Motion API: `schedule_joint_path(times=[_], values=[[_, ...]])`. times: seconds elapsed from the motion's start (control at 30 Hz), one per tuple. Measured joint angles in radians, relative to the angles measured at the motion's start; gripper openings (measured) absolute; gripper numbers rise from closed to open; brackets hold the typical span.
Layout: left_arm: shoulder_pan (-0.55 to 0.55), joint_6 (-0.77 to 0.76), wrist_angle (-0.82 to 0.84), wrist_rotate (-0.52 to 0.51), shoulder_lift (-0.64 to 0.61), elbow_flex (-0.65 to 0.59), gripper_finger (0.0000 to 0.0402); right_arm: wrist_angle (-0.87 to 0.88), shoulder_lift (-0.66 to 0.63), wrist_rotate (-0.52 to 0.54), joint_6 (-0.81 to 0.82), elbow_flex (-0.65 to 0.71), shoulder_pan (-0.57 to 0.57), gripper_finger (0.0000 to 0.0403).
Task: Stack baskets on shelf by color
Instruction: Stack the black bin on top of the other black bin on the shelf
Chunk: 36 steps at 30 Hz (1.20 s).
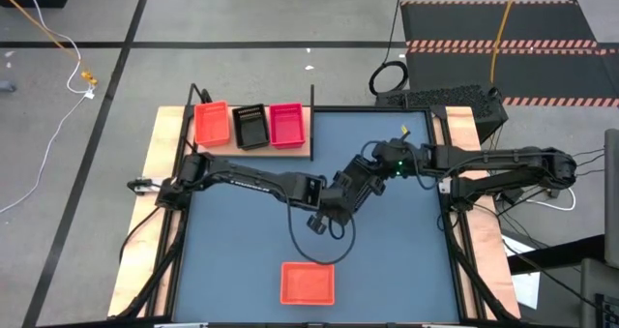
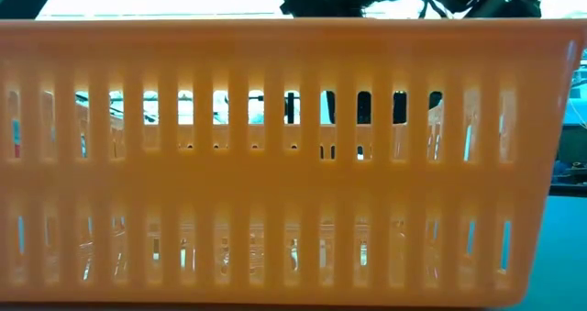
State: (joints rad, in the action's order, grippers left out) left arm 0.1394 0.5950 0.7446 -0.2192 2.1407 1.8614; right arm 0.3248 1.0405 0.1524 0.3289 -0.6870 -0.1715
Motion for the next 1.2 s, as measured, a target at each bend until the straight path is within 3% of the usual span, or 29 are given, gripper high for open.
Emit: schedule_joint_path(times=[0.13, 0.3, 0.5, 0.73, 1.03, 1.2], values=[[0.015, 0.029, 0.006, -0.04, -0.008, -0.001, 0.0008, -0.069, -0.009, 0.0, -0.068, 0.001, 0.0, 0.0023], [0.057, 0.014, 0.087, -0.175, -0.026, 0.031, 0.0009, -0.16, -0.058, 0.019, -0.132, 0.001, 0.0, 0.0074], [0.062, -0.078, 0.19, -0.186, -0.106, 0.039, 0.0007, -0.162, -0.164, 0.117, -0.175, 0.013, 0.004, 0.0131], [-0.029, -0.227, 0.381, -0.178, -0.235, 0.013, 0.0006, -0.192, -0.294, 0.149, -0.196, 0.047, 0.035, 0.0144], [-0.177, -0.239, 0.392, -0.184, -0.57, -0.164, 0.0005, -0.193, -0.407, 0.145, -0.222, 0.11, 0.058, 0.0131], [-0.292, -0.227, 0.153, -0.172, -0.781, -0.44, 0.0005, -0.196, -0.433, 0.159, -0.213, 0.114, 0.058, 0.013]])
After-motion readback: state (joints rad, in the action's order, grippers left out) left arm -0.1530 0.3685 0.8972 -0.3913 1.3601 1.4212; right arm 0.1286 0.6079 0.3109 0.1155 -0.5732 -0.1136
